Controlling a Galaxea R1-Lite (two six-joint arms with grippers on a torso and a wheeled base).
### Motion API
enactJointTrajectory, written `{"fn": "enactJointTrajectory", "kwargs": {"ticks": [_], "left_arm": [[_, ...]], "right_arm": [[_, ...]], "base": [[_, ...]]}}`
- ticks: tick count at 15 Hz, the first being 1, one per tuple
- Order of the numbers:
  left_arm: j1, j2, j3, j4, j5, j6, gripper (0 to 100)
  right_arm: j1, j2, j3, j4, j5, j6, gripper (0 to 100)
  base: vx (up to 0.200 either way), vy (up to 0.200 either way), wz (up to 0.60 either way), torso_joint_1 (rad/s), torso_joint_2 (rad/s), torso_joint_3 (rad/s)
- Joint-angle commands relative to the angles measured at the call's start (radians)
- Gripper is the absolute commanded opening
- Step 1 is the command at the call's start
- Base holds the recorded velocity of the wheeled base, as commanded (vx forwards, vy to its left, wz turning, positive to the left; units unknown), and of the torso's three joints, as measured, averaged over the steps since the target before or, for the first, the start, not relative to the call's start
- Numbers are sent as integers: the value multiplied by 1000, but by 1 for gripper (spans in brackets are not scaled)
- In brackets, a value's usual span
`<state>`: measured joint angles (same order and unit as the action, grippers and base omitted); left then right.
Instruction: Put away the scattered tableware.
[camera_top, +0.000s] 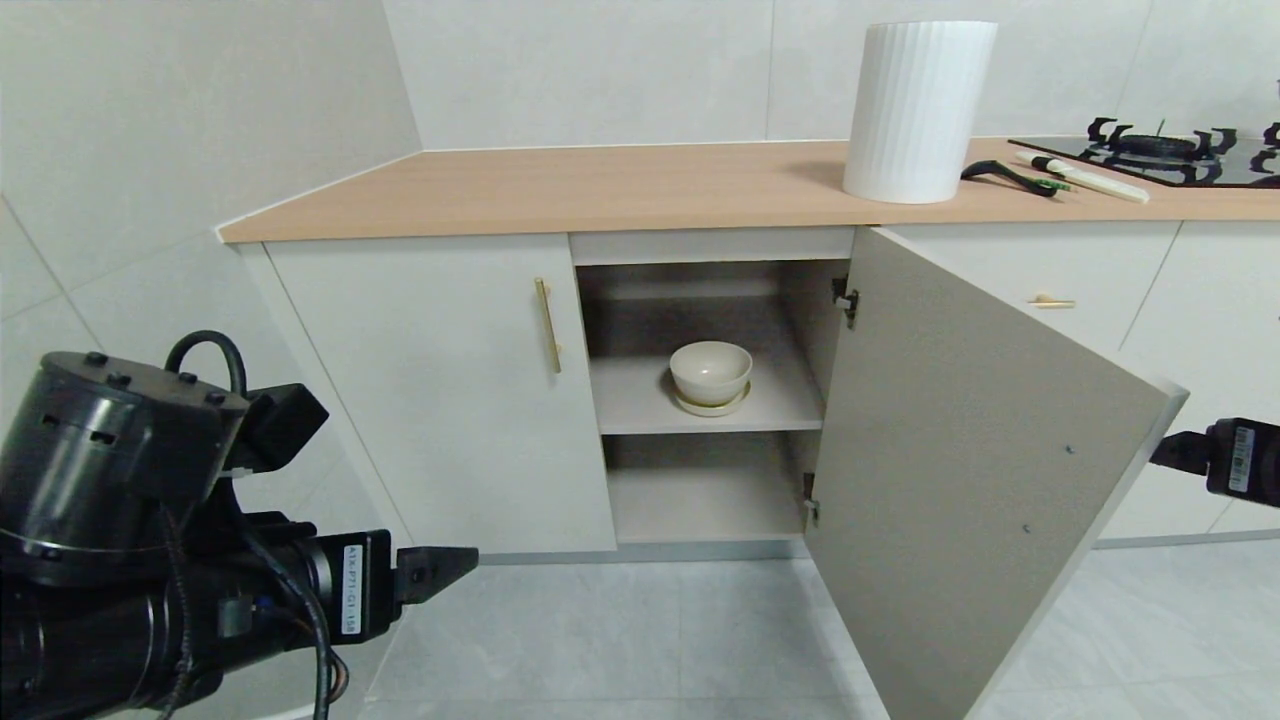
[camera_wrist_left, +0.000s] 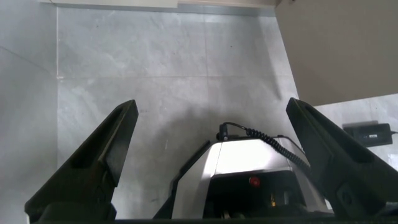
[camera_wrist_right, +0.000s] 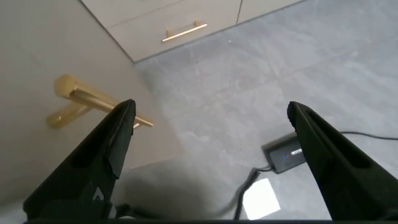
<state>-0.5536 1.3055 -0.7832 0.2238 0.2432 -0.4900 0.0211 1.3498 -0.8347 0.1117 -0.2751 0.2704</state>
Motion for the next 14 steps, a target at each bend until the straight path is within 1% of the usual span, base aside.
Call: {"fn": "enactJointTrajectory", "kwargs": {"ticks": [1,3,5,10,13,14], "left_arm": [[1,1,-2,-1,1,-1,100],[1,1,-2,-1,1,-1,100],[1,0,-2,0,1,-1,100],[1,0,-2,0,1,-1,100],[1,0,-5,0,1,-1,100],[1,0,-5,0,2,-2,100]], "right_arm": [[34,34,11,-24,-1,29,100],[62,52,20,-60,-3,53,100],[69,65,25,-75,-3,69,100],[180,66,34,-81,-7,133,100],[229,66,34,-84,-9,161,100],[277,72,35,-86,-7,182,100]], "base": [[0,0,0,0,0,0],[0,0,0,0,0,0],[0,0,0,0,0,0],[0,0,0,0,0,0],[0,0,0,0,0,0],[0,0,0,0,0,0]]}}
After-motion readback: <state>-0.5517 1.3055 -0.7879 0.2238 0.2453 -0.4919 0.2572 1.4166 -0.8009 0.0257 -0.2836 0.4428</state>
